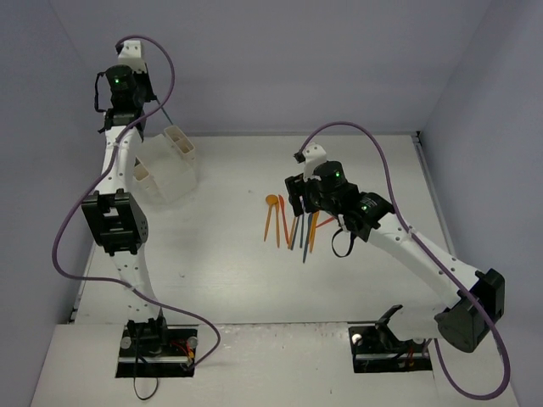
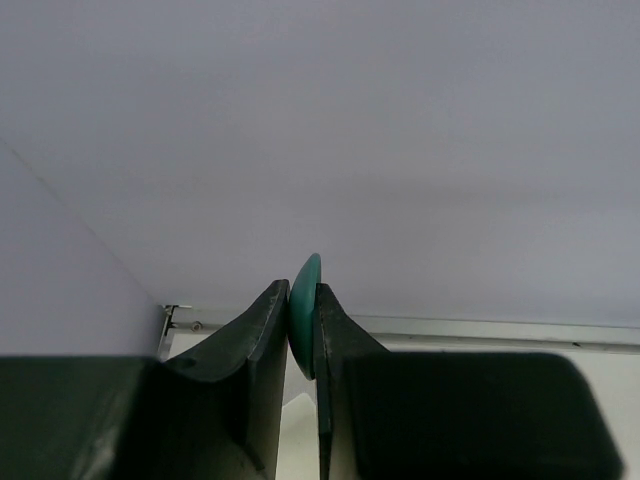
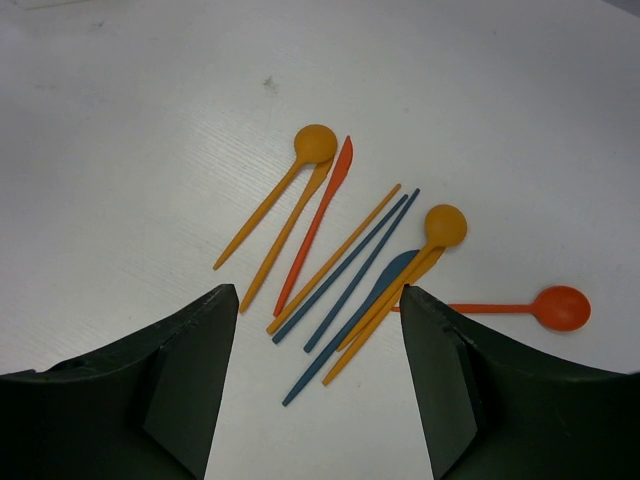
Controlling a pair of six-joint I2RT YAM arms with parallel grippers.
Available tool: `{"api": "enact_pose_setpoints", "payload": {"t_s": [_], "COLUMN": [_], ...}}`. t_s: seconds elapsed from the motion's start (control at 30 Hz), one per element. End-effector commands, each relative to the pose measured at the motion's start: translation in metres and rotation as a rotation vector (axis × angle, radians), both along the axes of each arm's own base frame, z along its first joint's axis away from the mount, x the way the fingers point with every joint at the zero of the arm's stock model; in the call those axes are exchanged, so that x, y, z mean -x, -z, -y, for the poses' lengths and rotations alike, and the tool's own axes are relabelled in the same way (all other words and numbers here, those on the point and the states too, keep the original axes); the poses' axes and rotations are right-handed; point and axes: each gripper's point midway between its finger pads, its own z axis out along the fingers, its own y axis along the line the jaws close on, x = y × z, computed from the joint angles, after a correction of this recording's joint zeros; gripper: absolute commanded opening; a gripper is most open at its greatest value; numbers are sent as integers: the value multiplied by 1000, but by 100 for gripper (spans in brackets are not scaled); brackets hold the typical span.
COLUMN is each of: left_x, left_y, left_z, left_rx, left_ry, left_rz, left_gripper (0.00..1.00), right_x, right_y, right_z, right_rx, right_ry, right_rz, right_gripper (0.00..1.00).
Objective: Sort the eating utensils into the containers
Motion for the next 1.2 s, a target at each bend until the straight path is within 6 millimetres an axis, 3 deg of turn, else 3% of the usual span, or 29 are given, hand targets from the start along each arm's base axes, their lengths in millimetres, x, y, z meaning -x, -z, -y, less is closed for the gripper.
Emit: {"api": "enact_pose_setpoints", "payload": {"t_s": [0.0, 0.27, 0.6, 0.83, 0.9, 1.0, 1.17], "left_x": [-1, -6, 0, 17, 30, 47, 95], "left_y": [-50, 2, 35, 19, -1, -15, -45], "left_z": [-2, 15, 27, 24, 21, 22, 32], "left_rx": [-51, -152, -147, -105, -92, -52, 90], "left_ry": [-4, 20, 17, -9, -35, -47, -46], "left_rz": [152, 54, 0, 18, 47, 63, 49], "left_gripper": [0, 0, 15, 41, 52, 67, 79], "right_x": [-10, -13, -12, -17, -22, -29, -50], "right_y": [-3, 5, 7, 10, 9, 6, 14], "right_z": [-5, 2, 8, 22, 30, 43, 83], "right_rx": [-50, -48, -61, -52, -58, -67, -111], "right_ry": [6, 24, 54, 154, 221, 317, 544], "right_rz": [8, -11, -20, -10, -4, 11, -8], "right_gripper": [63, 63, 62, 62, 61, 61, 58]}}
